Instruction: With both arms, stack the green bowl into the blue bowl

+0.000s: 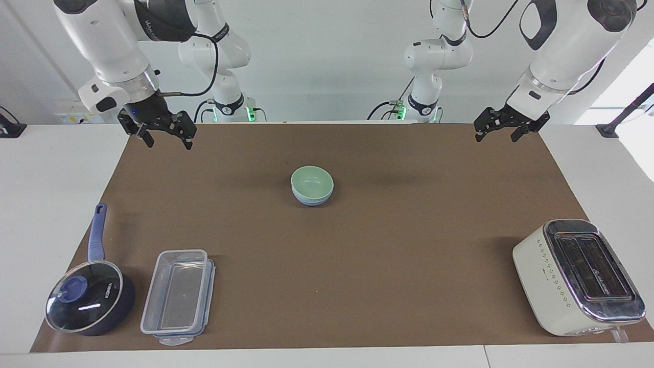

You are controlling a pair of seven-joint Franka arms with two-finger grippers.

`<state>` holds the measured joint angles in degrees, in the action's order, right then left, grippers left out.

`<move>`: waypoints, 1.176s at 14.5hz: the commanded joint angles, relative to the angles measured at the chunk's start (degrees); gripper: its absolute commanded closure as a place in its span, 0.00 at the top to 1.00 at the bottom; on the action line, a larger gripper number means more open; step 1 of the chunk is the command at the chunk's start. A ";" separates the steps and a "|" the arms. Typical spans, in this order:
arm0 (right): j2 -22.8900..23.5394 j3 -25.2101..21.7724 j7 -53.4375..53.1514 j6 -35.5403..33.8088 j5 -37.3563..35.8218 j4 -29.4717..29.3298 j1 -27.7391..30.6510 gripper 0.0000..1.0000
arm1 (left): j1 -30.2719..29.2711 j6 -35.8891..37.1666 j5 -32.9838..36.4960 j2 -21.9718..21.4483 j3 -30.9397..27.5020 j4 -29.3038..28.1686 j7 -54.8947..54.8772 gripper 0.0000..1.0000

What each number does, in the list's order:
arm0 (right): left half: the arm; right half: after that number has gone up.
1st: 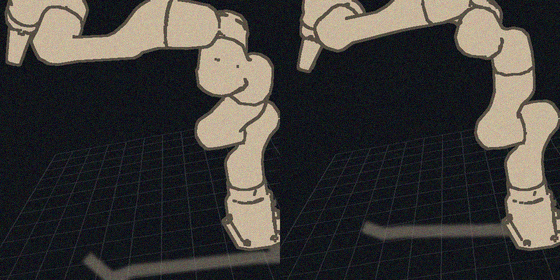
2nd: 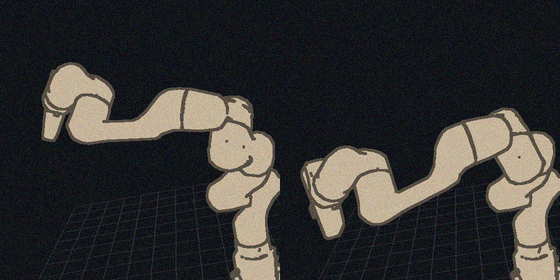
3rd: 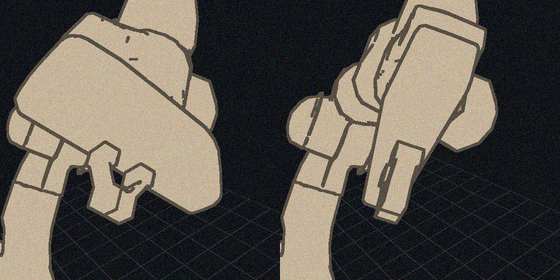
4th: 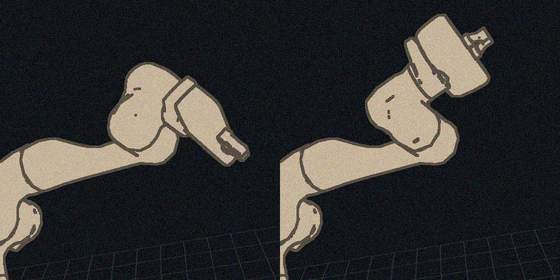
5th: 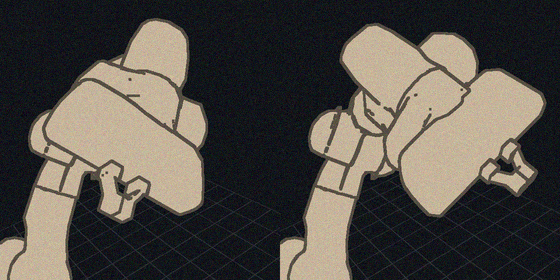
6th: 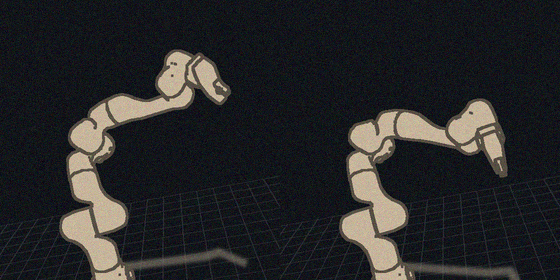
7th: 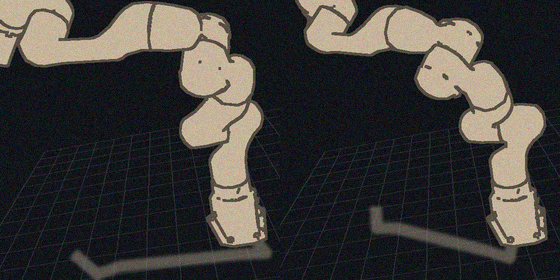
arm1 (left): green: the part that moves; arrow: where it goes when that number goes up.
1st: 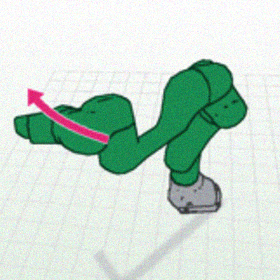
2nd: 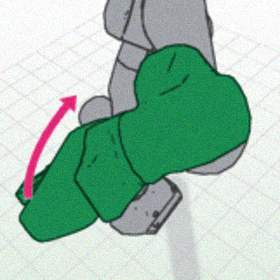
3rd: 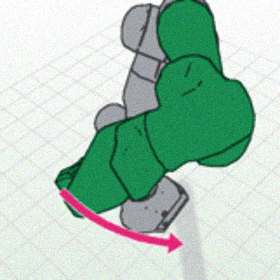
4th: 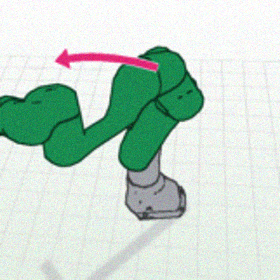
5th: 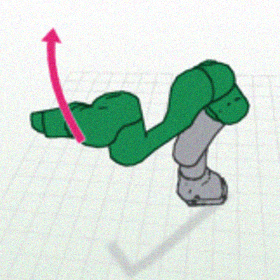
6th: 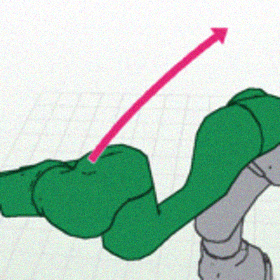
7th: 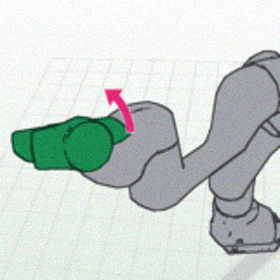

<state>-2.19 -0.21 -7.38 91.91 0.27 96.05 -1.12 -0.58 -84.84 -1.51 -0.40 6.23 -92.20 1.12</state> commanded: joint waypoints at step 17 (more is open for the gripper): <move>-0.36 0.56 1.93 1.17 -1.68 1.25 1.03 1.00 | -0.03 0.20 0.81 -0.04 0.19 -0.09 0.64 1.00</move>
<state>-2.11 -0.10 -7.21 92.15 0.06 96.50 -1.11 -0.58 -84.84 -1.51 -0.40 6.23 -92.20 1.12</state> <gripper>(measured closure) 0.000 0.000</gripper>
